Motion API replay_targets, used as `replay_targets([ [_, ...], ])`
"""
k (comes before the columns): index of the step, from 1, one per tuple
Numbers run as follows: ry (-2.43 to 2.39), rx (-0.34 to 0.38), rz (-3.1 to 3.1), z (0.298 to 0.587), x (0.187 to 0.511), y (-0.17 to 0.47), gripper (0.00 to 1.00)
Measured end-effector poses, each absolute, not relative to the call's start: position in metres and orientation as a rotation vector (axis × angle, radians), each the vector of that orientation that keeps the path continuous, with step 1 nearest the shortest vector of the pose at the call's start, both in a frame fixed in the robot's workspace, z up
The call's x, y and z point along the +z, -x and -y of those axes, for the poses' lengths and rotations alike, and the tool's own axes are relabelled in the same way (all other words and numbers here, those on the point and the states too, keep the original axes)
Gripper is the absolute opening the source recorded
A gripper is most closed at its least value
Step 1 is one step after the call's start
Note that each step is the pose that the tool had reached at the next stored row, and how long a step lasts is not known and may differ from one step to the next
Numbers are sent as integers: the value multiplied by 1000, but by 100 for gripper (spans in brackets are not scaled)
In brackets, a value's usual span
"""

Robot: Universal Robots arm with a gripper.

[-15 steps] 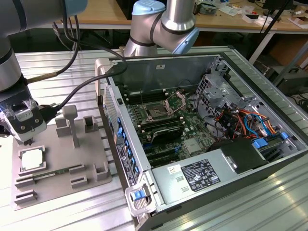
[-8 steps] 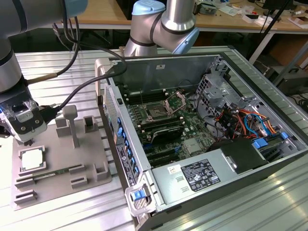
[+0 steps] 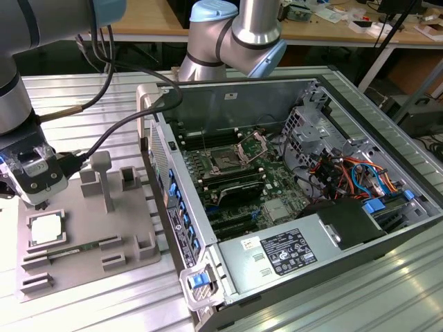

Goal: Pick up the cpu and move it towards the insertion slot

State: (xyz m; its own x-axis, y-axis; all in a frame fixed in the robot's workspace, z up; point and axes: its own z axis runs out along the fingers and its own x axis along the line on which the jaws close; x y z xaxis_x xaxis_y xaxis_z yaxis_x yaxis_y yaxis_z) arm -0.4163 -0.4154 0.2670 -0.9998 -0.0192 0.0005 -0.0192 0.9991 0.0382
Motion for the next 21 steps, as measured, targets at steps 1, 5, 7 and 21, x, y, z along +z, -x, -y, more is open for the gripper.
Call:
replay_targets([
  [1, -30, -60, 3140, 415, 266, 416, 11],
  [5, -30, -60, 3140, 415, 264, 417, 11],
  [7, -30, -60, 3140, 415, 263, 417, 11],
  [21, -31, -60, 3140, 419, 259, 418, 11],
])
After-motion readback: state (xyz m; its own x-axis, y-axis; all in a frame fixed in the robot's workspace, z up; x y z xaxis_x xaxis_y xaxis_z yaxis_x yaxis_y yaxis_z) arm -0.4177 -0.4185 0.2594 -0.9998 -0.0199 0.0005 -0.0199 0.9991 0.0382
